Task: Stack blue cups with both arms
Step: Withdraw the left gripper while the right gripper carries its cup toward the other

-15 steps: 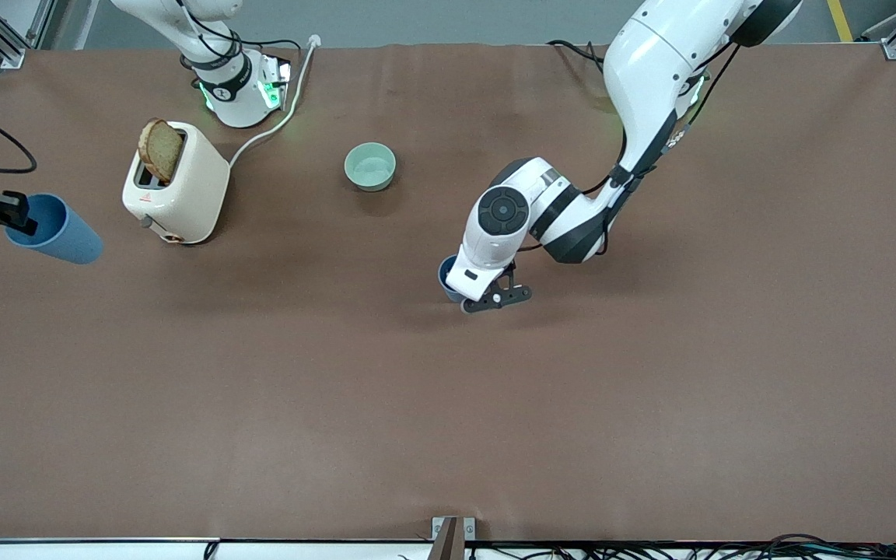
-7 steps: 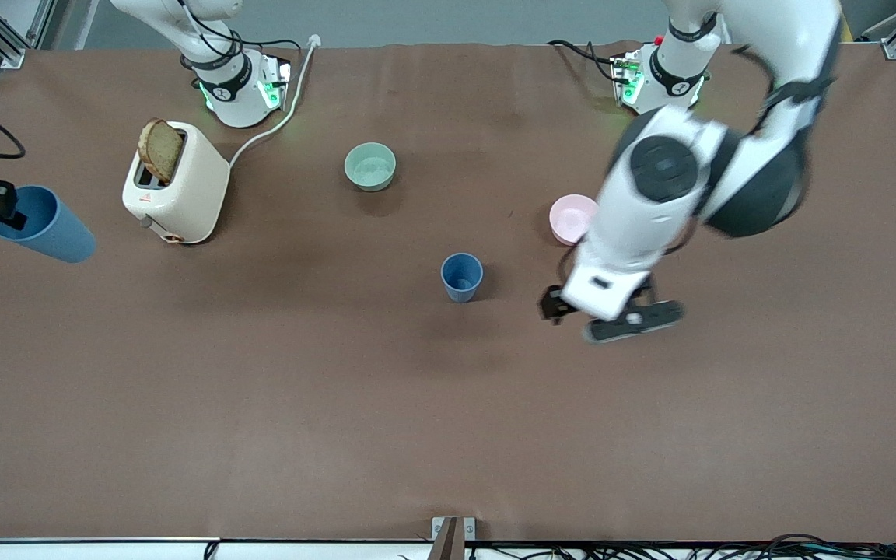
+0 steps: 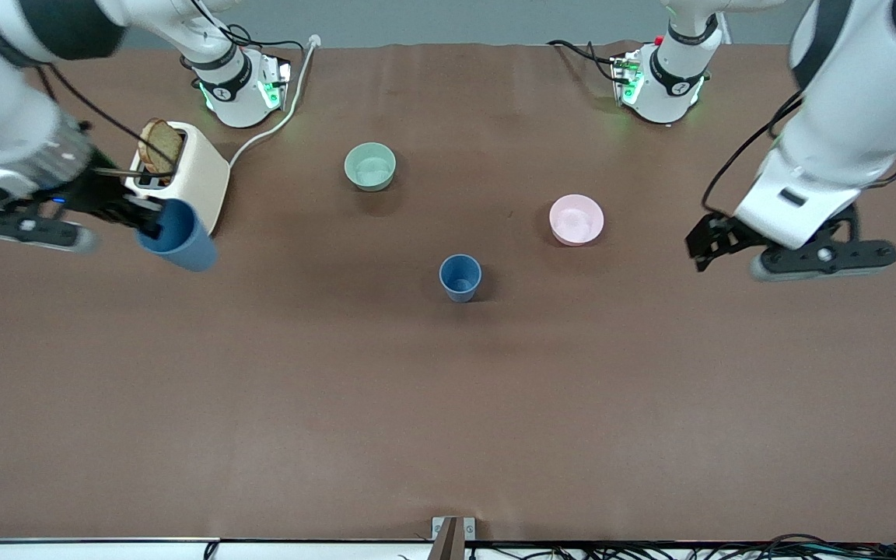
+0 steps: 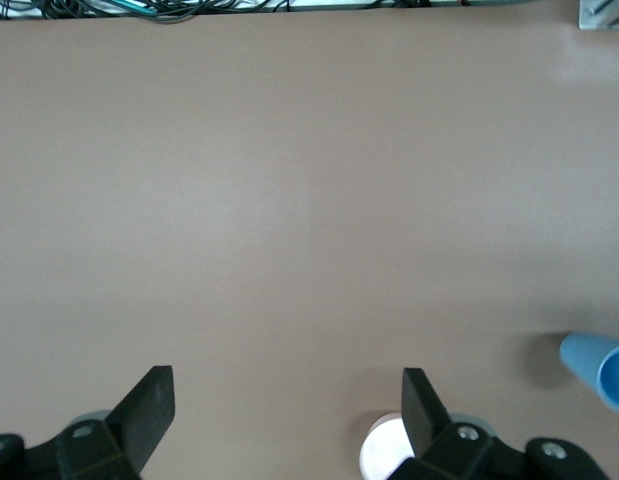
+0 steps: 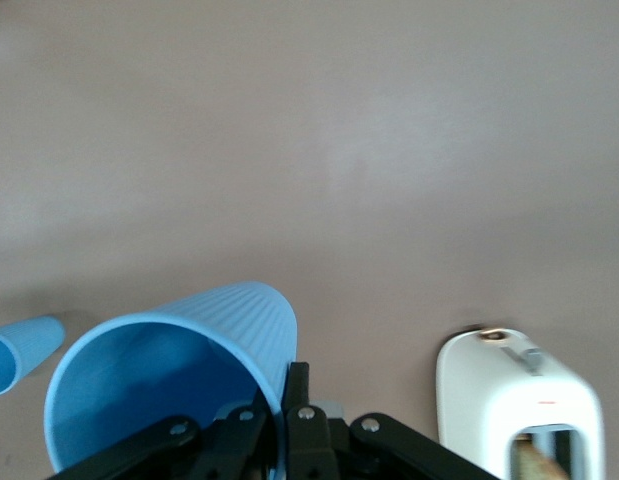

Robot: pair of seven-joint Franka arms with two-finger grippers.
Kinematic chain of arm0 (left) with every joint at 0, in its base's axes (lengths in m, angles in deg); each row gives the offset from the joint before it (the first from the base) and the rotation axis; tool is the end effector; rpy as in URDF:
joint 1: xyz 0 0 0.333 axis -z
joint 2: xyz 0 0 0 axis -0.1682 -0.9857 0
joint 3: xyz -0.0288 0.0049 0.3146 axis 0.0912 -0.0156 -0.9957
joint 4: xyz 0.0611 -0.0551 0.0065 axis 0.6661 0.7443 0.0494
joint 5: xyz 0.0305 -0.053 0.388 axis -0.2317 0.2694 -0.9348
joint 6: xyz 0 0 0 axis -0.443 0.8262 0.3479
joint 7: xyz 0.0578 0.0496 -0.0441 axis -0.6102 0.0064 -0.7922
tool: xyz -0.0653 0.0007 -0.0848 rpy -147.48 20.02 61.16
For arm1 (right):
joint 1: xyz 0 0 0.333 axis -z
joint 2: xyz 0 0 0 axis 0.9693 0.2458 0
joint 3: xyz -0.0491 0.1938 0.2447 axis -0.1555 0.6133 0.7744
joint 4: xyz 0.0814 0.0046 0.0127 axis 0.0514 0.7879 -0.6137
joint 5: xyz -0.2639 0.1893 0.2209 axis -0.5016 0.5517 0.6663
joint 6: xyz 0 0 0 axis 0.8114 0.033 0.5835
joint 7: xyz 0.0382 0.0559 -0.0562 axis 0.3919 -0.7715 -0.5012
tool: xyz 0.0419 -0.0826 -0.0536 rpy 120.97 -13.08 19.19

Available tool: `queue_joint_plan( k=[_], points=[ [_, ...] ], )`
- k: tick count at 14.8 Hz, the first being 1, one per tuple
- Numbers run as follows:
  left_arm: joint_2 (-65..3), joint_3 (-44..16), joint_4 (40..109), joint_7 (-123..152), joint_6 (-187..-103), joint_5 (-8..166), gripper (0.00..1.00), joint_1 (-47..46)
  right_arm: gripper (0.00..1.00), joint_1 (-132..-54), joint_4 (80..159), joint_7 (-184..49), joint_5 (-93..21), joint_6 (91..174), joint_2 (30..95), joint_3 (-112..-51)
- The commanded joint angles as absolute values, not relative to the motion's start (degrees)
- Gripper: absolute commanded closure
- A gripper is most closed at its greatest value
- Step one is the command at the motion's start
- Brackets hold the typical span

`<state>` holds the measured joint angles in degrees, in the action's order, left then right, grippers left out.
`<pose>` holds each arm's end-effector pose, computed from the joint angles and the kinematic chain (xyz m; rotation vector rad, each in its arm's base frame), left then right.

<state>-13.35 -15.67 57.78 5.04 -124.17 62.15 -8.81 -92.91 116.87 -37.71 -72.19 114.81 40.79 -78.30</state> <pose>0.5872 -0.1566 0.6158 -3.0658 0.0431 -0.1899 0.5520 0.1472 0.5742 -3.1113 0.2837 -0.0067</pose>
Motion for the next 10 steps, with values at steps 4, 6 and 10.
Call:
queue_joint_plan(
  k=[4, 6, 10],
  points=[
    [-3.6, -26.1, 65.4, 17.7, -119.1, 70.8, 0.0, -8.2, 0.97, -105.4, 116.2, -27.5, -72.2, 123.0, 47.1, -78.9],
    [-2.3, -26.0, 65.7, 17.6, -118.0, 71.2, 0.0, -8.6, 0.97, -109.2, 116.1, -24.4, -72.2, 127.8, 50.0, -78.9],
    [-2.2, -25.3, 65.4, 17.0, -117.6, 70.3, 0.0, -8.5, 0.98, -113.9, 115.9, -24.3, -62.0, 135.8, 55.9, -79.0]
  ],
)
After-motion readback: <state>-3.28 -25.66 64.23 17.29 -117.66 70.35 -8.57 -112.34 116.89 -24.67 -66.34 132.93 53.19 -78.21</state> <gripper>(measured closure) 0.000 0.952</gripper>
